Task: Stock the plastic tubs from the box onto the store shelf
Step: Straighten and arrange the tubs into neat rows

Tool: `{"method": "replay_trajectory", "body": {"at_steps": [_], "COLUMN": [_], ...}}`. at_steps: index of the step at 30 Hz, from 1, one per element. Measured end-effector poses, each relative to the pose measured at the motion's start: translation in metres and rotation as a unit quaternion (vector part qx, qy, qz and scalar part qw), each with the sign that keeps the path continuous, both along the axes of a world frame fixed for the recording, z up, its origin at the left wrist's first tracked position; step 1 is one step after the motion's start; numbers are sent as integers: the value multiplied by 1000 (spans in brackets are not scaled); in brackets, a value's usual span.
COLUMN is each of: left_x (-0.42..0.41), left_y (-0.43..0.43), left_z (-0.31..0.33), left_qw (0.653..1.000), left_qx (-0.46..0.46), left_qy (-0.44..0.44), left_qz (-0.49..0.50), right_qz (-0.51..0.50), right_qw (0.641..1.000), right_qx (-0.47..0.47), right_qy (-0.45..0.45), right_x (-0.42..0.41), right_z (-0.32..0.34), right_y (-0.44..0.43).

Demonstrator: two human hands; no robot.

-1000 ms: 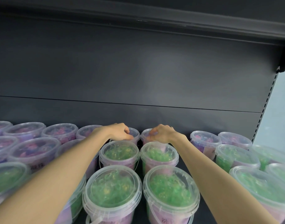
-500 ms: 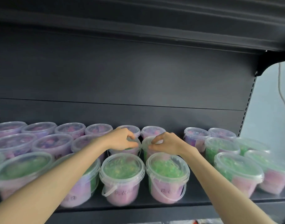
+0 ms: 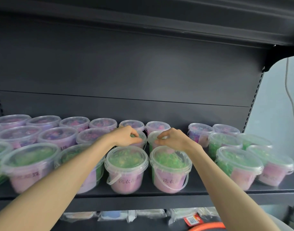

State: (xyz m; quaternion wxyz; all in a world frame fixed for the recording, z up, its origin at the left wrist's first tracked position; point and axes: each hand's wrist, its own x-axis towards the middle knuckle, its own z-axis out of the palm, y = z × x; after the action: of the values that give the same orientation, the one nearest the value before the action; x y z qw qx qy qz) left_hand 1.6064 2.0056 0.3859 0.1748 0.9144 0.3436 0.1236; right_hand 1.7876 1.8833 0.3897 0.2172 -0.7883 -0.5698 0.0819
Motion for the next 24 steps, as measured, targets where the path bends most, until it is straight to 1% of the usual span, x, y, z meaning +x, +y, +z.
{"method": "replay_trajectory", "body": {"at_steps": [4,6,7,9,12,15,16,20,22,24], "left_x": [-2,-9,-14,-29,-52,-66,-69,-71,-70,-68], "left_y": [-13,-26,-33,-51,-82,-105,-109,-114,-115,-120], "left_z": [2,2,2,-3,-21,-43,-50,-71,-73,-78], "left_qw": [1000,999,996,987,968,951,948,944,943,943], "left_qx": [15,17,29,70,156,234,247,237,224,220], "left_qy": [-8,-45,-77,-142,-196,-202,-199,-226,-244,-252], "left_qz": [19,21,22,23,-1,-18,-20,-26,-23,-6], "right_qz": [-2,-4,-7,-6,-4,-3,3,-20,-30,-44], "right_qw": [1000,1000,999,995,987,982,982,970,971,975], "right_qx": [3,25,46,97,160,185,186,240,238,218], "right_qy": [8,15,19,10,-7,-19,-28,-13,-6,9], "right_x": [-6,-13,-17,-29,-47,-58,-61,-74,-79,-82], "right_z": [2,0,-2,-8,-20,-36,-43,-67,-69,-68], "right_y": [-5,-14,-21,-40,-74,-97,-101,-111,-111,-112]}}
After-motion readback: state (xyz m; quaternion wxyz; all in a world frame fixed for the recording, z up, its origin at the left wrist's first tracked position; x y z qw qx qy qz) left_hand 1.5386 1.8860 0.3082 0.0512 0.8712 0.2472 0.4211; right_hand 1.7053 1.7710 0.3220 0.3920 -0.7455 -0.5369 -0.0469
